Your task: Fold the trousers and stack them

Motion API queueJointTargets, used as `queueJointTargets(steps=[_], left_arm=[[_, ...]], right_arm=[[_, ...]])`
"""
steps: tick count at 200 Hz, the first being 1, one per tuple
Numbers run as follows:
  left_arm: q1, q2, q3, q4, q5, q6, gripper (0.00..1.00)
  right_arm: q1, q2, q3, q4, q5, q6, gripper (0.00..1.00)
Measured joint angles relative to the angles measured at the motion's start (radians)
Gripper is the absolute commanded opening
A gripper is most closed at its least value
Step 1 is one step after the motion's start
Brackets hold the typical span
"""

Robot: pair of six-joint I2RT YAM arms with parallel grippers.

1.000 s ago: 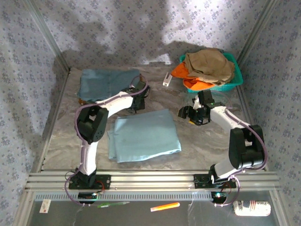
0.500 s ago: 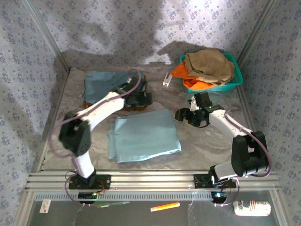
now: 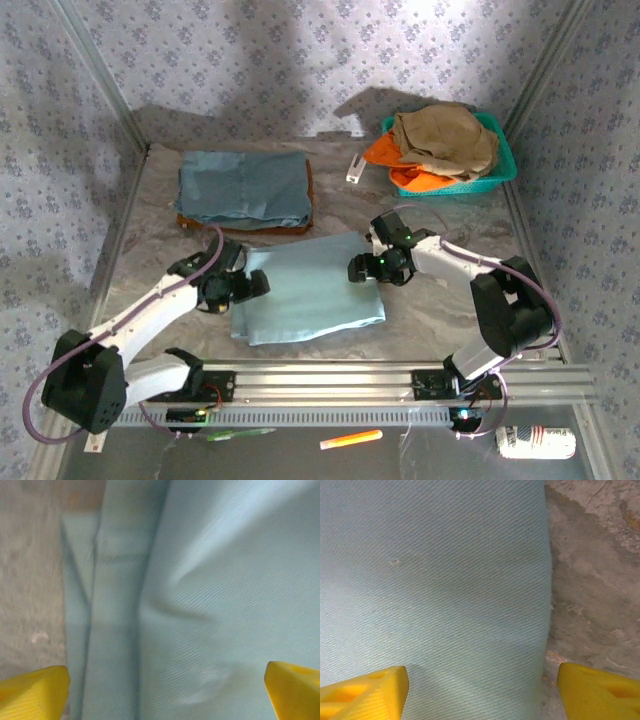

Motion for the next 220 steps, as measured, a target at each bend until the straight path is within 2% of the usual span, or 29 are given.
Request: queueJointTargets(steps=[29, 52, 93, 124, 171, 187, 201, 220], left_arm=[[0.006, -0.010, -0.024, -0.005, -0.003, -0.013, 1.00], [0.044, -0.002, -0.083, 0.074, 0.033, -0.019, 0.97], [0.103, 0.066, -0.107, 0.102, 0.055, -0.014, 0.70], [0.127, 0.061, -0.116, 0.091, 0.060, -0.003, 0.42], [0.126, 0.061, -0.116, 0.161, 0.105, 0.034, 0.27], [0.126, 0.051, -0.116, 0.159, 0.105, 0.042, 0.19], [0.126, 0.040, -0.116, 0.154, 0.101, 0.043, 0.15], [0.126, 0.035, -0.116, 0.150, 0.096, 0.045, 0.08]], right_arm=[[0.008, -0.003, -0.001, -0.020, 0.029, -0.003, 0.80], [0.008, -0.022, -0.005, -0.040, 0.051, -0.003, 0.80], [0.008, -0.052, -0.020, -0.044, 0.058, -0.016, 0.75], [0.007, -0.035, -0.071, 0.002, -0.009, -0.023, 0.67], [-0.006, -0.006, -0.088, 0.043, -0.067, -0.023, 0.56], [-0.008, -0.006, -0.092, 0.051, -0.080, -0.016, 0.48], [-0.001, 0.004, -0.101, 0.086, -0.126, -0.011, 0.37], [0.007, 0.015, -0.113, 0.126, -0.179, 0.003, 0.32]])
